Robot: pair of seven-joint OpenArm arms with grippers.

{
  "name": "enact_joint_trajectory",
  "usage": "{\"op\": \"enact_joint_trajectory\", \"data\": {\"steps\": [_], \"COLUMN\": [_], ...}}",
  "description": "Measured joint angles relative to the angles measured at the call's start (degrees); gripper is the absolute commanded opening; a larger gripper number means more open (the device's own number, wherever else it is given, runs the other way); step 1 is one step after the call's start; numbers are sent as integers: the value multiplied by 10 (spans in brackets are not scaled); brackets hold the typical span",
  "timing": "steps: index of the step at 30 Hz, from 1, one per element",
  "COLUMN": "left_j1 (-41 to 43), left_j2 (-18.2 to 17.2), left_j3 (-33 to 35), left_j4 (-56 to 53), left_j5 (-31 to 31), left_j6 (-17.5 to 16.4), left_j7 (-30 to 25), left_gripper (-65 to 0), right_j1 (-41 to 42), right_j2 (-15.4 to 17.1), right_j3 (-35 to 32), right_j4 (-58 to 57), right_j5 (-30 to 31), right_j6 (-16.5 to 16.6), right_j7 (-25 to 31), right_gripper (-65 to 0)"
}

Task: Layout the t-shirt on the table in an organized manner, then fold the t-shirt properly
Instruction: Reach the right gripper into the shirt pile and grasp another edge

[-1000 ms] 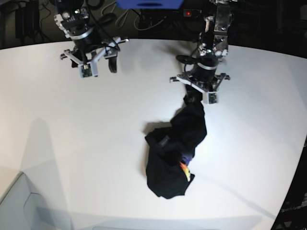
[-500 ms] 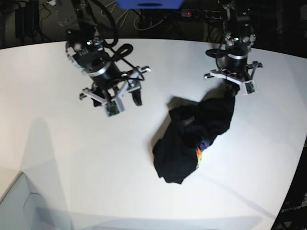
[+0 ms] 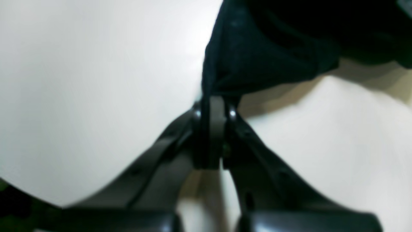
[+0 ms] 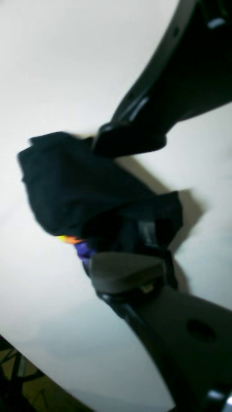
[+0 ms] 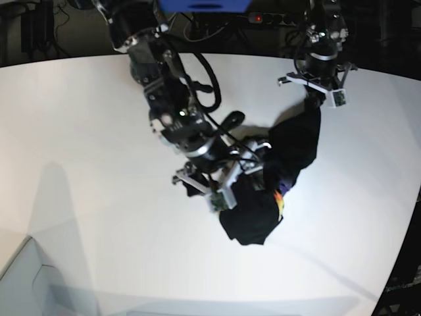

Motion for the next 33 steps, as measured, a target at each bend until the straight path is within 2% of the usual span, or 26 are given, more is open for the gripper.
{"op": "enact_joint_trajectory", "data": {"steps": [3,5,8,16,18,20,26,30,33], "left_j1": [-3,-3,-5,-8,-8,-8,-8,-8,-8], "left_j2": [-1,-1,-1,0,0,0,0,0,6], "left_j3": [0,0,0,0,0,0,0,0,-30], "left_j4": [2,2,3,3,3,3,2,1,12], "left_j5": [0,0,-3,-3,-3,-3,-3,-5,-7], "left_j6": [0,0,0,0,0,0,0,0,-2], "left_j7": [0,4,51,56,56,56,56,56,65], "left_gripper": [-647,-647,-647,-647,-647,-647,-647,-647,-647], "right_j1": [23,28,36,69,75,79,91,89,85], "right_j2": [1,1,1,-8,-8,-9,-19,-23,-21], "right_j3": [-37,-47,-46,-45,-45,-45,-42,-43,-22], "right_j4": [-70,-101,-142,-254,-266,-277,-323,-333,-301], "right_j5": [0,2,0,1,2,2,2,2,2], "right_j6": [0,0,-1,-2,-2,-2,-2,-2,-2], "right_j7": [38,84,137,230,249,266,264,261,255], "right_gripper": [-181,-181,-181,-189,-223,-285,-485,-650,-650]}}
